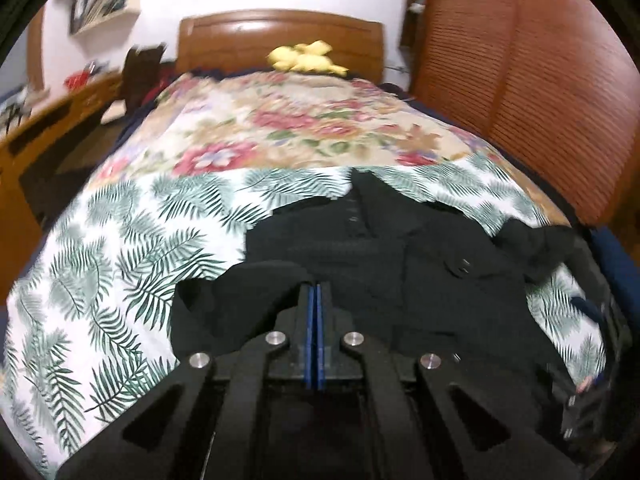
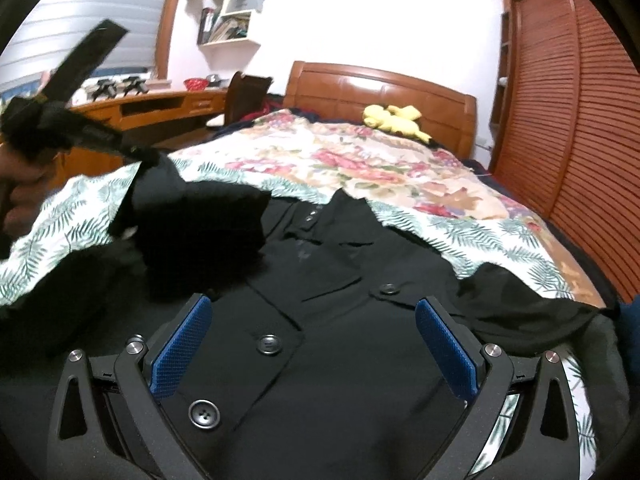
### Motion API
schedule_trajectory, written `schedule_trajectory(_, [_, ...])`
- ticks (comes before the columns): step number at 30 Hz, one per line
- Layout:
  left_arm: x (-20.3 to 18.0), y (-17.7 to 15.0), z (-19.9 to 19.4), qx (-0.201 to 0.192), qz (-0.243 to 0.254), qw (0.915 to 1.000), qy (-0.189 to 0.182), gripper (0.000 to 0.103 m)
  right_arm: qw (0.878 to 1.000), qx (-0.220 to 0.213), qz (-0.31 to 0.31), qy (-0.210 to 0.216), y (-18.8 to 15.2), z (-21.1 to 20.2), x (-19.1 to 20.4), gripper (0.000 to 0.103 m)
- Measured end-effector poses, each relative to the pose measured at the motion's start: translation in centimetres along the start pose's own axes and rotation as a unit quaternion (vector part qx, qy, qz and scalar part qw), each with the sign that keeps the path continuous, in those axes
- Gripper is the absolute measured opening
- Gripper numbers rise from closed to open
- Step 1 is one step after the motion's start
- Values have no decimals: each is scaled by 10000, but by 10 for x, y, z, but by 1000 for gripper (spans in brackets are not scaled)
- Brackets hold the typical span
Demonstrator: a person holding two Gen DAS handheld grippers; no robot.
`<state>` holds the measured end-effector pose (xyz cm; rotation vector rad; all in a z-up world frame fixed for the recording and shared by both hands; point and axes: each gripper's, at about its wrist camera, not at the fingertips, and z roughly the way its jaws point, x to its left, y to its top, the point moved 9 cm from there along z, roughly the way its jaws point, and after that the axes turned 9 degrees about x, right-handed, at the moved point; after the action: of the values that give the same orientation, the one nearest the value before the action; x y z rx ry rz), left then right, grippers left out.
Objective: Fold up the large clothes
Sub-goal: 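Lift the held sleeve with the left gripper and lay it across the coat front, then open the left gripper to release the folded sleeve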
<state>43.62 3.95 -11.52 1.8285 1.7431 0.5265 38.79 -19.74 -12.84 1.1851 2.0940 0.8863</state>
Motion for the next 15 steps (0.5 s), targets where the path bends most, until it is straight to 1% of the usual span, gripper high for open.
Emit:
schedule_trajectory(2, [-19,-7,-9,-92,284,9994,159,0,10000,-19,82,-10,-1,-7,-7,103])
schedule_trajectory(4, [-33,-17,-12,-130,454,9987,201,0,9999,-22,168,15,-3,-11,-14,103])
schedule_trajectory(8, [-46,-35,-13,-126,447,9988,147,0,9997,55,217,-53,-12,-14,-24,103])
schedule_trajectory(13, [-58,-54,-9,-53,469,9987,169,0,9996,203,154,-101,-29,-14,-30,103])
schedule_trajectory(15, [-63,-62,-6,10,523,9984,230,0,9996,244,118,-102,-34,-14,-30,103])
